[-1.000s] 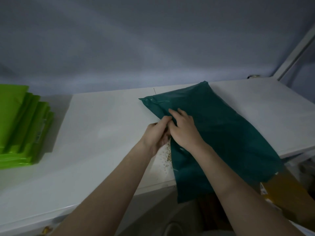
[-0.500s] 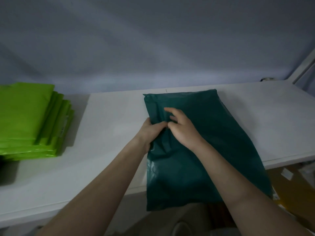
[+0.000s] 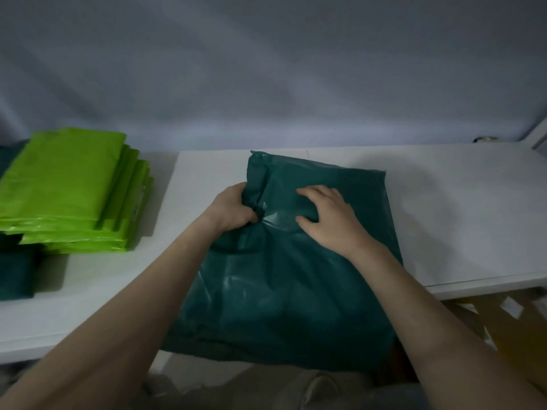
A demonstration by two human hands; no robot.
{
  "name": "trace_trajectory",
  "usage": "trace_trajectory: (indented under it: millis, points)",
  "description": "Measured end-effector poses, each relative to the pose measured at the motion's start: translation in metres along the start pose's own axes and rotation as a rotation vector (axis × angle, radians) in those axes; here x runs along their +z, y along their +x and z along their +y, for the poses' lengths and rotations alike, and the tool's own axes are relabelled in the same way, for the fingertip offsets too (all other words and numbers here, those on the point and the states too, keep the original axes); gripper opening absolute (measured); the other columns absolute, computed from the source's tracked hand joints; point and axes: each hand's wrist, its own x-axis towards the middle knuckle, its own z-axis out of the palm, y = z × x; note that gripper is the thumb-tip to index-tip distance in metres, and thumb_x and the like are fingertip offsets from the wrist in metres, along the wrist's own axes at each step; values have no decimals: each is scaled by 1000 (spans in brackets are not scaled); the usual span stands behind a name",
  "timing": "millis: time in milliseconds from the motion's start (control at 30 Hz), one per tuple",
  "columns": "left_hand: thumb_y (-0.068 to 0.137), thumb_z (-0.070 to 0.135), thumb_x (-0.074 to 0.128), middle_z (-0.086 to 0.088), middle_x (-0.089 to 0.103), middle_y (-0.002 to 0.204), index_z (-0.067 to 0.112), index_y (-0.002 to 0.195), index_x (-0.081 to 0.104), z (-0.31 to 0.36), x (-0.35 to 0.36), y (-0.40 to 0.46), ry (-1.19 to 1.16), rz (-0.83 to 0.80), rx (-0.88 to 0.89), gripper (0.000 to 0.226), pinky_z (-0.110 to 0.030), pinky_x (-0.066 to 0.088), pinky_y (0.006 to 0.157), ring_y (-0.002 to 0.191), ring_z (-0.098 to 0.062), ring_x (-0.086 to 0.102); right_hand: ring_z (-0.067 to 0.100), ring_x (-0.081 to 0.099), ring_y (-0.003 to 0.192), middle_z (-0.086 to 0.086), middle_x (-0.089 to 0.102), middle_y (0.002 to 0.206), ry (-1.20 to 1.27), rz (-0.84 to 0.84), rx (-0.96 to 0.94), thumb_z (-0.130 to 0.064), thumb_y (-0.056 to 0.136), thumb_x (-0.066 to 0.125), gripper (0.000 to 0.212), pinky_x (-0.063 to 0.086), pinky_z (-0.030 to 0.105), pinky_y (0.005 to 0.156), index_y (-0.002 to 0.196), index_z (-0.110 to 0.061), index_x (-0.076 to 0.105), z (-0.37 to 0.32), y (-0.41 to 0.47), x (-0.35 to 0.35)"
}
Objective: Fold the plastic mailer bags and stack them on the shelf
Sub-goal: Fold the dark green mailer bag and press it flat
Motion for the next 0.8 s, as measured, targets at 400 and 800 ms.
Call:
trace_trajectory:
  millis: [400, 800]
  points:
    - [82, 31, 67, -8, 60, 120, 18, 126, 52, -25, -34, -7, 249, 128, -71, 48, -28, 43, 87, 106, -26, 56, 23, 30, 130, 0, 34, 142, -265, -99, 18, -37, 91, 53, 56, 32, 43, 101, 142, -22, 34, -21, 8, 17]
    - [80, 5, 48, -6, 64, 112, 28, 116, 58, -6, -47, -19, 560, 279, 101, 44, -30, 42, 74, 98, -32, 58, 30, 39, 121, 9, 45, 130, -361, 14, 22, -36, 89, 55, 55, 34, 44, 96, 136, -15, 35, -50, 18, 16]
